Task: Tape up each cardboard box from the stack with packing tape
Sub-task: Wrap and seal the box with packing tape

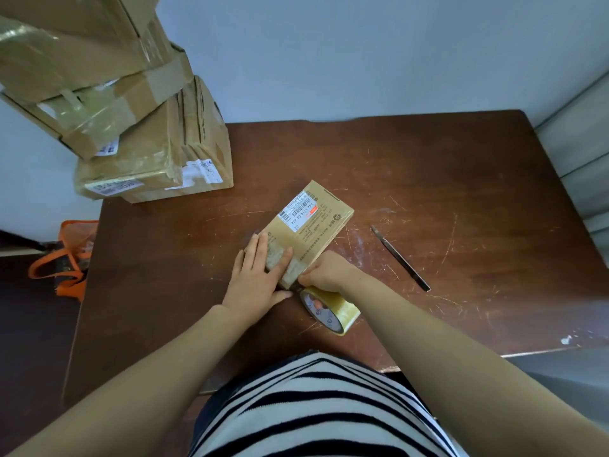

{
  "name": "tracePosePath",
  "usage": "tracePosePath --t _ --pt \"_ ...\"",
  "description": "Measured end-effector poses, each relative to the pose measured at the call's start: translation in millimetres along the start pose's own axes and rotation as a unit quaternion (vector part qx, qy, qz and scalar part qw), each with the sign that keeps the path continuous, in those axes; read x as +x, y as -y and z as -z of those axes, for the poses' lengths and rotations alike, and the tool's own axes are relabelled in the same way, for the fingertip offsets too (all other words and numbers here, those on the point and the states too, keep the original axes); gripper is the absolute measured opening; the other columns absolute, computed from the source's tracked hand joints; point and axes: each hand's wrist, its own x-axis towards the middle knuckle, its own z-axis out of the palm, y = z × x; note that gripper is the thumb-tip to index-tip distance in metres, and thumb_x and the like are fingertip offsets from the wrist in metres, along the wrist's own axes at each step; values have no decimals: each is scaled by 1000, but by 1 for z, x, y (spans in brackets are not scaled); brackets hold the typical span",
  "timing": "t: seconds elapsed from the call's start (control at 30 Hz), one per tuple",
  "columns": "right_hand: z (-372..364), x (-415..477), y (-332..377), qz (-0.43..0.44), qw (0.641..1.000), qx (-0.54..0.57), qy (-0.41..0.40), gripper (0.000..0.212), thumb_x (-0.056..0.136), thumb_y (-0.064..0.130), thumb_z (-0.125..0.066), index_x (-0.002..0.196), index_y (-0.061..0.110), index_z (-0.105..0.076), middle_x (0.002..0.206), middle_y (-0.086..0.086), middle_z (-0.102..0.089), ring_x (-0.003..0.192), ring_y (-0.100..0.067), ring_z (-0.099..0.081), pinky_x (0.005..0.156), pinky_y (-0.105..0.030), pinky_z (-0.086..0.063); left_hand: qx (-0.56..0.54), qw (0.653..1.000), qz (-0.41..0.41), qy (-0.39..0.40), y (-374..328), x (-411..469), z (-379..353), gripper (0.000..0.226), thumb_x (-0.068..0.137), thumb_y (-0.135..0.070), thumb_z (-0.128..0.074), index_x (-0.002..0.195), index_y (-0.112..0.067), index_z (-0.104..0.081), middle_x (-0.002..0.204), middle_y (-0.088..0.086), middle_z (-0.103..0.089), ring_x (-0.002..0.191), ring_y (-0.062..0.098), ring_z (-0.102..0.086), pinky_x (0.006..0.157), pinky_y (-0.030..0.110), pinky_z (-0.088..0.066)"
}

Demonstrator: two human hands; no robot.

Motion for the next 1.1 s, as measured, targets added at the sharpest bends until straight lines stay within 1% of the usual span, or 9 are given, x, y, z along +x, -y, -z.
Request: tracePosePath --t 0.07,0.2,0.3,0.43,0.53,0.63,0.87,1.03,1.1 --pt "5 -5 -2 -5 999 41 10 22 87 14 -63 108 7 -64 84 -2 -61 65 -12 -52 77 -35 -53 5 1000 -3 -2 4 1 0 86 61 -55 -82 135 -18 -55 139 36 -41 127 50 -43 96 68 -35" --pt "25 -22 5 -38 982 182 21 11 84 9 -64 94 5 -66 67 -9 -61 40 -15 -52 40 -22 -46 -103 992 -40 -53 6 -6 7 77 81 -56 -46 139 -5 -47 142 30 -41 134 42 -39 110 55 -25" --pt "36 -30 22 -18 975 218 26 26 81 8 -63 102 -4 -67 73 -17 -63 40 -19 -52 42 -21 -45 -195 974 -49 -102 -4 -16 17 77 77 -53 -48 138 -5 -47 140 14 -50 133 25 -43 112 44 -31" --pt "34 -36 41 56 977 203 41 20 87 6 -59 101 7 -72 83 -13 -69 46 -12 -58 50 -23 -50 -308 937 31 -162 -13 -22 26 55 84 -33 -65 133 -14 -49 121 6 -61 102 25 -62 81 34 -49" --pt "29 -38 40 130 981 141 17 14 93 16 -60 96 20 -73 83 -6 -71 56 -10 -64 56 -16 -52 -349 919 57 -172 -9 -21 29 50 88 -15 -63 137 -15 -48 116 6 -65 101 25 -63 84 32 -47" --pt "16 -36 27 157 986 57 -22 21 93 19 -60 80 30 -70 72 3 -70 55 -22 -66 59 -28 -57 -379 908 84 -160 -6 -18 34 49 91 -20 -63 137 -19 -48 115 4 -67 102 24 -64 88 38 -50" --pt "-2 -20 9 120 985 122 -30 11 93 15 -61 92 12 -72 83 -7 -71 50 -17 -64 51 -20 -53 -457 884 67 -79 0 -15 35 56 83 -4 -62 134 -22 -49 112 -10 -59 106 16 -59 85 25 -47" --pt "-10 -13 11 137 979 150 -26 13 94 12 -59 96 6 -70 61 7 -66 41 -11 -58 59 -24 -54 -618 779 94 -46 -1 -13 46 38 89 -20 -58 127 -28 -54 112 -16 -60 102 4 -58 85 22 -47" --pt "-9 -13 11 127 974 190 -14 13 92 6 -56 93 3 -68 66 3 -66 45 -14 -59 59 -26 -54 -581 805 92 -82 -1 -11 42 27 96 -27 -55 122 -35 -56 107 -16 -63 98 6 -61 82 24 -49"
